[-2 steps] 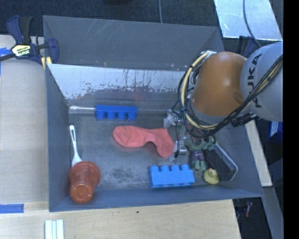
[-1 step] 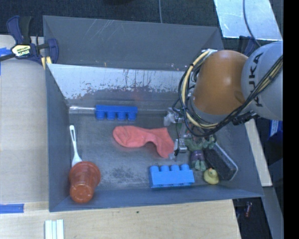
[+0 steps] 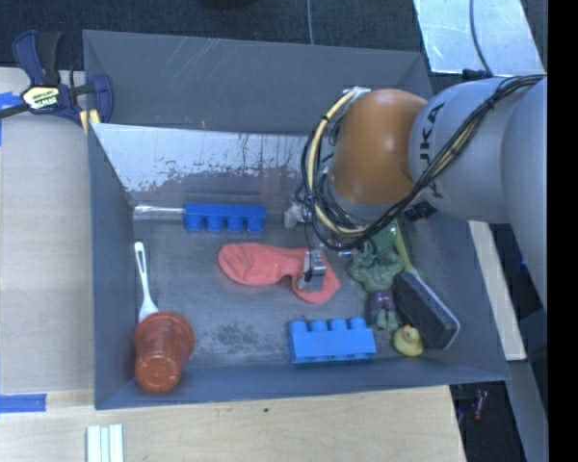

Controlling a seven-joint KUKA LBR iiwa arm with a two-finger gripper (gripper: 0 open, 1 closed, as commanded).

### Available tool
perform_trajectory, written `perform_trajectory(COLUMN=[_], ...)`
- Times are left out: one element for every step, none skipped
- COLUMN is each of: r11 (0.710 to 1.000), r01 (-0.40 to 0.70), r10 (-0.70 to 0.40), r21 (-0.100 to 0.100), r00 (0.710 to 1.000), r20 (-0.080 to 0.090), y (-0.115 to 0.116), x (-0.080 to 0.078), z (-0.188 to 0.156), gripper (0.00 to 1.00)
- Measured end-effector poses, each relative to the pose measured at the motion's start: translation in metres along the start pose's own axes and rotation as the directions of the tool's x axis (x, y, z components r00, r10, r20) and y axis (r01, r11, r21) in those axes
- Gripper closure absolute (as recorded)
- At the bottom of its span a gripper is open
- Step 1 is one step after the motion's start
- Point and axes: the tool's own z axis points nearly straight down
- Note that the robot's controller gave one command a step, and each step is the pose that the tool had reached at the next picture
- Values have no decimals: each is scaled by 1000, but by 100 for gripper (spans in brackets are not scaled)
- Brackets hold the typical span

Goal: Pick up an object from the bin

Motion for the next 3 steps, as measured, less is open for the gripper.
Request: perform_trajectory(r11=[974, 974, 973], r01=[-227, -227, -230], r10=[227, 227, 230], r21=[0, 0, 2], r00=[974, 974, 973], r20=[5, 5, 1], y=[33, 33, 42], x=[20, 20, 37], z=[14, 14, -48], gripper=[100, 100, 100])
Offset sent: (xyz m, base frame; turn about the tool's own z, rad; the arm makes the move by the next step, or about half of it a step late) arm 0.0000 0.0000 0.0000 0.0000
